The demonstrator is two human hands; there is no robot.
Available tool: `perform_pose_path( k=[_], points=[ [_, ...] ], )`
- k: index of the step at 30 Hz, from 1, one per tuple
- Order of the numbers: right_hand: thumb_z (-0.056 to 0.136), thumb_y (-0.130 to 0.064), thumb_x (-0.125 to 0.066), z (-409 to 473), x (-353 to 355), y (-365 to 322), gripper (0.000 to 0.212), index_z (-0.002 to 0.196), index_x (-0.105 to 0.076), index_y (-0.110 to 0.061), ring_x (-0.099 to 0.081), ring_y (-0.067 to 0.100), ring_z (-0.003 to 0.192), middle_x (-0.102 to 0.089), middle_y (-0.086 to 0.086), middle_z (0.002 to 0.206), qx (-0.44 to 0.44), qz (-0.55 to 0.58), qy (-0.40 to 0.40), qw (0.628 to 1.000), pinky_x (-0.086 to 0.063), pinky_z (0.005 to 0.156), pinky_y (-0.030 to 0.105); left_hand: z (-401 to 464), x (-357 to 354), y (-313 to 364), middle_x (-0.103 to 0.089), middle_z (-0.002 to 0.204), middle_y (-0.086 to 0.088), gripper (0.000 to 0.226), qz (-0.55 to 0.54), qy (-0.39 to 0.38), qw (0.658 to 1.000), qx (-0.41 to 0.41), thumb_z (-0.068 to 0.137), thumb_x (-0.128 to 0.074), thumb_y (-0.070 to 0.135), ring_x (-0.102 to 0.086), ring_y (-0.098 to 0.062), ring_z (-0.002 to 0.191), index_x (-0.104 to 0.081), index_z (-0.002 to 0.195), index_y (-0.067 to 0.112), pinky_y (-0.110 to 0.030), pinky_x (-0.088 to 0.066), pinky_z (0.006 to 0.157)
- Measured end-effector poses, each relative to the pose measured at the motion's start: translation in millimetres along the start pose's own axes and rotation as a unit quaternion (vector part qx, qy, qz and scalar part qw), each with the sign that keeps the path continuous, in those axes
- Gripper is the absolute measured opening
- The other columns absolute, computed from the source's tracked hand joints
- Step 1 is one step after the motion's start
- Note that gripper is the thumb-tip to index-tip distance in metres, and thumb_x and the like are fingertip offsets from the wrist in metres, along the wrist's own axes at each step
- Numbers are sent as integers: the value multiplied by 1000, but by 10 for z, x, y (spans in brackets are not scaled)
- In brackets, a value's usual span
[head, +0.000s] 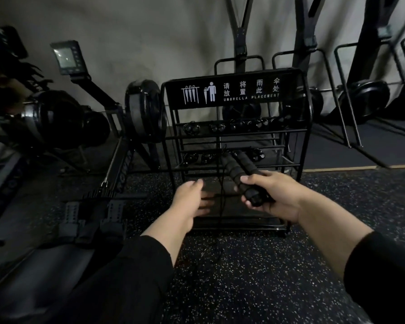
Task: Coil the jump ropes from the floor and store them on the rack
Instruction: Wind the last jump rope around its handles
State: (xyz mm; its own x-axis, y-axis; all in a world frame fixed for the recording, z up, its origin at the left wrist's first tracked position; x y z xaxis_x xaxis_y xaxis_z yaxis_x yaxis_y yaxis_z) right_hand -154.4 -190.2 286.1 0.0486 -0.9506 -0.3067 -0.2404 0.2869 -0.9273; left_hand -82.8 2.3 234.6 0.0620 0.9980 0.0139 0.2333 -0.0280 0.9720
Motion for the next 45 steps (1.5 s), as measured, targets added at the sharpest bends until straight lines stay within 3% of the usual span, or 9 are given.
perform_pose_path(
  k=[3, 9, 12, 15, 19, 22, 24, 32, 45],
  points=[
    [94, -11, -67, 11, 47, -117, 28, 119, -61, 0, -65, 24, 69, -72, 19, 97, 22, -13, -22, 999, -56, 55, 30, 176, 60, -201, -67, 118, -5, 41, 100, 18, 995, -8, 103, -57, 35, -68, -20, 89, -48, 141, 24, -37, -58, 68],
    [84, -13, -69, 36, -23, -324, 42, 123, -59, -2, -63, 25, 68, -70, 20, 96, 53, -61, -79, 994, -53, 52, 30, 599, -198, -335, -37, 158, -2, 86, 141, -70, 984, -81, 94, -73, 30, -39, -24, 144, -20, 161, 24, -32, -35, 113],
    [86, -11, -72, 74, -46, -397, 38, 120, -58, -1, -63, 25, 66, -69, 20, 95, 78, -66, -108, 989, -53, 51, 30, 906, -388, -282, -58, 140, 1, 57, 134, -115, 977, -117, 91, -74, 29, -53, -16, 130, -52, 142, 17, -16, -40, 100],
    [85, -11, -69, 134, -22, -453, 37, 119, -59, -2, -63, 24, 64, -67, 19, 93, 109, -56, -107, 987, -53, 50, 30, 1134, -503, -446, -71, 94, 7, 14, 212, -139, 959, -128, 94, -69, 30, -65, -9, 92, -73, 99, 17, -25, -45, 82],
    [83, -13, -67, 283, 147, -386, 40, 121, -58, -4, -62, 25, 63, -69, 17, 90, 145, -32, -43, 988, -52, 51, 31, 1295, -242, -1062, -72, 103, -6, 36, 471, -103, 874, -65, 105, -49, 37, -66, -30, 98, -70, 99, 9, -37, -51, 90],
    [87, -8, -69, 449, 324, -127, 36, 122, -60, -9, -63, 28, 66, -71, 17, 92, 126, -40, 23, 991, -54, 55, 35, 1204, -99, -941, -73, 98, -7, 40, 264, 4, 962, -74, 109, -40, 40, -63, -21, 59, -63, 94, 11, -36, -54, 56],
    [91, -5, -68, 548, 418, 87, 34, 123, -60, -10, -63, 29, 68, -72, 17, 94, 99, -28, 47, 994, -55, 57, 36, 1166, -115, -758, -74, 92, -8, 39, 180, 3, 981, -72, 110, -39, 39, -56, -18, 48, -59, 91, 11, -28, -43, 42],
    [89, -4, -72, 851, 448, 708, 29, 116, -64, -8, -67, 30, 70, -73, 17, 96, 22, -43, 47, 998, -57, 60, 38, 1053, -148, -572, -70, 83, -18, 38, 156, -105, 982, -32, 108, -45, 38, -53, -19, 46, -59, 99, 5, -25, -38, 44],
    [81, -11, -69, 1198, 356, 786, 41, 121, -61, -8, -67, 29, 65, -72, 15, 88, -39, 34, -24, 998, -58, 55, 35, 1020, -401, -433, -51, 71, 1, 21, -26, -169, 985, -14, 108, -43, 25, -43, -12, 57, -49, 89, 19, -28, -32, 49]
  ],
)
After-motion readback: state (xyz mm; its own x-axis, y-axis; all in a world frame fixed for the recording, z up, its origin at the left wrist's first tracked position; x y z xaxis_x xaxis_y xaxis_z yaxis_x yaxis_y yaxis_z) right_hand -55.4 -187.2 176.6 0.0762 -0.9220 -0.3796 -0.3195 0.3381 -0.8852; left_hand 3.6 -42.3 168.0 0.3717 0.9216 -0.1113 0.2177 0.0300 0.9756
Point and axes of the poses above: each hand's wrist, its own z-axis towards the middle knuckle, its own x-axis out of the back of the hand, y = z × x, the point moved 4 cm from there along z, towards the middle knuckle
